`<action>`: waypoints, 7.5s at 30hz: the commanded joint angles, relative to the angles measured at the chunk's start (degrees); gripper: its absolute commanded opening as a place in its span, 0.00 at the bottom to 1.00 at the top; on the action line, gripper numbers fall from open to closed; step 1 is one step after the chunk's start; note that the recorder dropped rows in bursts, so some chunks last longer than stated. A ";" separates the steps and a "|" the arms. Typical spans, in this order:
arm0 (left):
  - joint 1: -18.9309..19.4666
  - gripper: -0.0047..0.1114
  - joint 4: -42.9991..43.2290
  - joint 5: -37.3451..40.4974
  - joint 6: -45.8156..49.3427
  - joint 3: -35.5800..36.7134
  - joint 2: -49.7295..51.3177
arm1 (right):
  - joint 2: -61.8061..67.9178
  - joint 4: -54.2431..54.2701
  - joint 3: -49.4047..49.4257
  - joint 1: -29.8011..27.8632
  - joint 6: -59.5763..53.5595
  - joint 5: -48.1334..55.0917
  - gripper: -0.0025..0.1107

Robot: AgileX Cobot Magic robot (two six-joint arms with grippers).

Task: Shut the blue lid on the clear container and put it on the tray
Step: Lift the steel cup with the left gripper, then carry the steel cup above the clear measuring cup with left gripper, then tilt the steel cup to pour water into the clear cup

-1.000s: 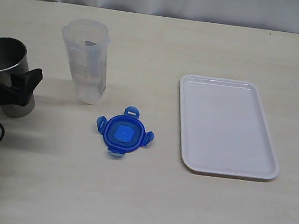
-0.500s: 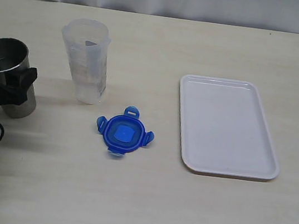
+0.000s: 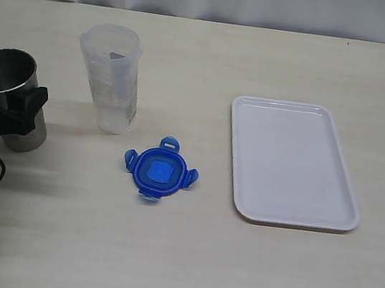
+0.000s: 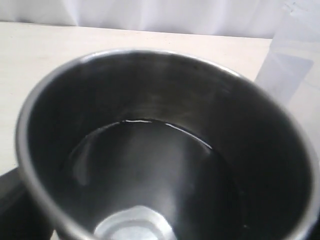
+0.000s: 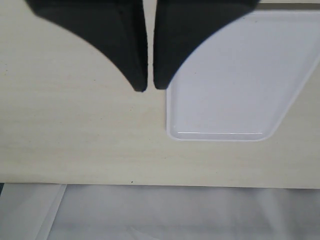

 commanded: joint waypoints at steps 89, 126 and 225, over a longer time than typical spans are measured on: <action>-4.60 0.04 33.53 22.99 -3.05 -47.52 -1.28 | -0.32 -0.11 0.20 -0.19 -0.23 -0.07 0.06; -0.61 0.04 43.89 16.86 -4.54 -47.52 -1.28 | -0.32 -0.11 0.20 -0.19 -0.23 -0.07 0.06; 1.21 0.04 50.22 20.76 28.73 -47.52 -1.28 | -0.32 -0.11 0.20 -0.19 -0.23 -0.07 0.06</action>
